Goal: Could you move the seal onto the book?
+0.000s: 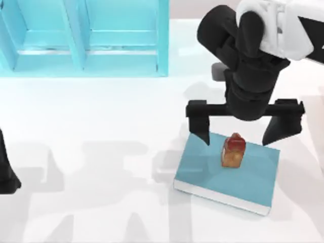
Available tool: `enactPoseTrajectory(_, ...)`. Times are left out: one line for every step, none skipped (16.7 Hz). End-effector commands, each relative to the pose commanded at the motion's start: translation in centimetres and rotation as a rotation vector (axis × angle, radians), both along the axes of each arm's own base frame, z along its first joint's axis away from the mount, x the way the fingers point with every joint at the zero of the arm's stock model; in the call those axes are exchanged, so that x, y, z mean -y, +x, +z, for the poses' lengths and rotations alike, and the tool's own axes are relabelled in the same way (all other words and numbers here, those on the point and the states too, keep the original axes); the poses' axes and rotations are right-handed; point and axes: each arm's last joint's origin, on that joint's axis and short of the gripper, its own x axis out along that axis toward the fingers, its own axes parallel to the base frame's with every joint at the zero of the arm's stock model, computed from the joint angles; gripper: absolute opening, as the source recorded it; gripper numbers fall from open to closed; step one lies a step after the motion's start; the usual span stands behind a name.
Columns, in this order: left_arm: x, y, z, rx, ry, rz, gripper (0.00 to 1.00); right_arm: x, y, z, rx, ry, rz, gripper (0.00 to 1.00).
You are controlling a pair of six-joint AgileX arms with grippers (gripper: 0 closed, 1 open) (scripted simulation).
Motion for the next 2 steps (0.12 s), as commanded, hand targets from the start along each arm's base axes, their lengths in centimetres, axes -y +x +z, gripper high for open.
enactPoseTrajectory(0.00,0.00,0.00,0.000,0.000,0.000,1.00,0.02,-0.03,0.36,0.000,0.001,0.000,1.00)
enactPoseTrajectory(0.00,0.00,0.00,0.000,0.000,0.000,1.00,0.05,-0.03,0.55,0.002,0.002,0.000,1.00)
